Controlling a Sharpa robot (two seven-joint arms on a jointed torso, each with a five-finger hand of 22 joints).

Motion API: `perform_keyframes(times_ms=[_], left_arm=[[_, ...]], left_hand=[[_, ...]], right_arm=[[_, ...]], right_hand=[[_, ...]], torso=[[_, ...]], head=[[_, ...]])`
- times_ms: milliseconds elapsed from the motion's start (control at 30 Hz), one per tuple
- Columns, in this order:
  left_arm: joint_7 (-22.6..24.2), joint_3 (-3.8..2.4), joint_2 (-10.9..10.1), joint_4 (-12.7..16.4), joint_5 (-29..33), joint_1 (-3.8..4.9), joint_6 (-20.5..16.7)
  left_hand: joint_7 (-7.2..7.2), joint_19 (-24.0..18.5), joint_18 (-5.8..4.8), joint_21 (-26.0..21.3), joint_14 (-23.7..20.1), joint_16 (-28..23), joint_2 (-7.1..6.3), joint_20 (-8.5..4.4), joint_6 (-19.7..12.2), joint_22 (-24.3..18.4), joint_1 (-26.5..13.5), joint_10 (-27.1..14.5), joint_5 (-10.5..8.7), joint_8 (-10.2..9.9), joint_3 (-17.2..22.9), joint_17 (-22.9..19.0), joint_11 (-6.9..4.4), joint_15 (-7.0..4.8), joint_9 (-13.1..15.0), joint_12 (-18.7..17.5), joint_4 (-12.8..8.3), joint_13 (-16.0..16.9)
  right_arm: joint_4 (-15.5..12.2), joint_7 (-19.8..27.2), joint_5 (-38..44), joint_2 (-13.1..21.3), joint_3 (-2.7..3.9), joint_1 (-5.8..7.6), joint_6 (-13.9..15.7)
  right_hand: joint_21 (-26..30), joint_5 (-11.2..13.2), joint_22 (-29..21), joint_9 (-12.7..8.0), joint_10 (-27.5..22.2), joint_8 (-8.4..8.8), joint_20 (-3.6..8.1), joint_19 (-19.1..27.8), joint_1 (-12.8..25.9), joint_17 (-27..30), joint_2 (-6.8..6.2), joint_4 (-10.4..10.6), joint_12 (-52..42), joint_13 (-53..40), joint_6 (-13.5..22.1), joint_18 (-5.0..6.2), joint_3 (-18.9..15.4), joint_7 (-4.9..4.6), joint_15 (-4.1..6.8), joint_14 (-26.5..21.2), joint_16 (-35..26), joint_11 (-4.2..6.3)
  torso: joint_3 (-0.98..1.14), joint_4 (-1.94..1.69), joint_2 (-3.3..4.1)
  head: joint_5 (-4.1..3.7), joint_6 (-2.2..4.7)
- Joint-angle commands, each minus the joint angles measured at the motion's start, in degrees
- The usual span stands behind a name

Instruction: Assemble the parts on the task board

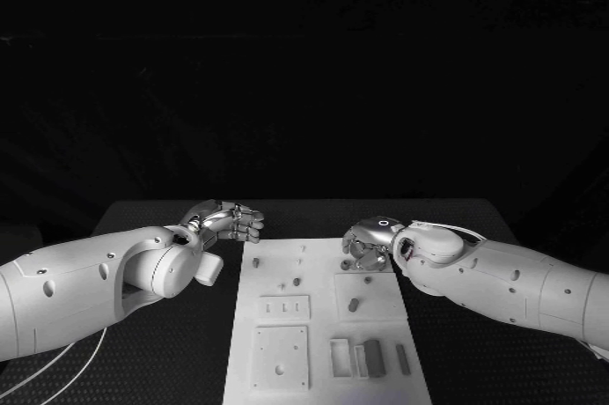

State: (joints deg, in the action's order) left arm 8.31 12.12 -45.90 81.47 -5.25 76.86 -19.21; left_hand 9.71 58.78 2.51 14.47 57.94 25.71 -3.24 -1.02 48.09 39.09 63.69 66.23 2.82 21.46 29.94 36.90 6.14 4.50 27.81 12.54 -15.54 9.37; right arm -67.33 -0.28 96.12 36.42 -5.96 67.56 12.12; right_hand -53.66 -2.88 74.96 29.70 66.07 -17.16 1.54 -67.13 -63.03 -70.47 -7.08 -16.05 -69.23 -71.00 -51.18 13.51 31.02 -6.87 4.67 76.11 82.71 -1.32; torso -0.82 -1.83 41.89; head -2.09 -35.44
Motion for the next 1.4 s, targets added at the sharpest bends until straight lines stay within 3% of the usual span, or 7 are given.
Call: perform_keyframes(times_ms=[33,333,600,1400], left_arm=[[0.5,-0.07,0.2,0.2,-0.3,0.09,0.6],[0.5,-0.09,-0.2,0.5,-0.3,0.16,0.5],[0.4,-0.10,-0.1,0.4,-0.3,0.21,0.6],[0.2,-0.12,-0.2,0.7,-0.4,0.34,1.0]], left_hand=[[0.37,0.2,0.96,0.2,0.4,-0.3,-0.41,-0.18,0.0,0.1,-0.3,-0.1,0.13,-0.4,0.1,0.1,0.24,0.00,-0.1,-0.3,-0.2,0.1],[0.39,0.2,0.96,0.2,0.4,-0.3,-0.40,-0.18,0.0,0.1,-0.4,-0.1,0.12,-0.4,0.1,0.2,0.25,0.00,-0.1,-0.3,-0.2,0.1],[0.41,0.2,0.95,0.3,0.4,-0.4,-0.41,-0.18,0.0,0.2,-0.5,-0.1,0.12,-0.5,0.1,0.3,0.28,0.00,-0.1,-0.4,-0.2,0.1],[0.45,0.1,0.95,0.2,0.5,-0.6,-0.46,-0.20,-0.1,0.3,-0.6,-0.2,0.12,-0.6,0.1,0.5,0.32,-0.01,-0.2,-0.6,-0.1,0.2]], right_arm=[[0.8,-0.2,1.7,-0.4,-0.09,-0.51,-1.0],[1.1,-0.1,1.7,-0.6,-0.09,-0.63,-1.5],[1.7,0.0,1.8,-1.0,-0.09,-0.67,-1.8],[2.7,-0.1,2.3,-1.9,-0.10,-0.72,-2.8]], right_hand=[[-0.5,0.0,1.4,0.1,0.7,-0.19,0.59,0.6,0.6,-0.1,0.33,0.0,-0.5,-0.3,-1.3,1.49,0.3,-0.77,0.04,0.4,0.4,0.05],[-1.0,0.0,1.3,0.2,1.2,-0.13,0.75,0.7,1.0,-0.2,1.83,0.2,-0.7,-0.5,-1.7,1.49,0.6,-0.64,0.17,0.6,0.7,0.18],[-1.4,0.0,1.3,0.3,1.3,-0.13,0.80,1.0,1.5,0.0,3.08,0.2,-0.7,-0.5,-2.2,1.49,0.7,-0.52,0.25,0.6,0.9,0.28],[-1.7,0.0,1.3,0.3,1.7,-0.04,0.82,1.1,1.9,-0.1,3.31,0.0,-0.9,-0.8,-2.3,1.49,0.6,-0.48,0.29,0.7,1.1,0.32]], torso=[[-0.03,-0.11,0.33],[-0.06,-0.37,0.75],[-0.10,-0.32,0.94],[-0.11,-0.31,0.93]], head=[[0.07,-0.16],[0.11,-0.18],[0.12,-0.38],[0.20,-1.00]])
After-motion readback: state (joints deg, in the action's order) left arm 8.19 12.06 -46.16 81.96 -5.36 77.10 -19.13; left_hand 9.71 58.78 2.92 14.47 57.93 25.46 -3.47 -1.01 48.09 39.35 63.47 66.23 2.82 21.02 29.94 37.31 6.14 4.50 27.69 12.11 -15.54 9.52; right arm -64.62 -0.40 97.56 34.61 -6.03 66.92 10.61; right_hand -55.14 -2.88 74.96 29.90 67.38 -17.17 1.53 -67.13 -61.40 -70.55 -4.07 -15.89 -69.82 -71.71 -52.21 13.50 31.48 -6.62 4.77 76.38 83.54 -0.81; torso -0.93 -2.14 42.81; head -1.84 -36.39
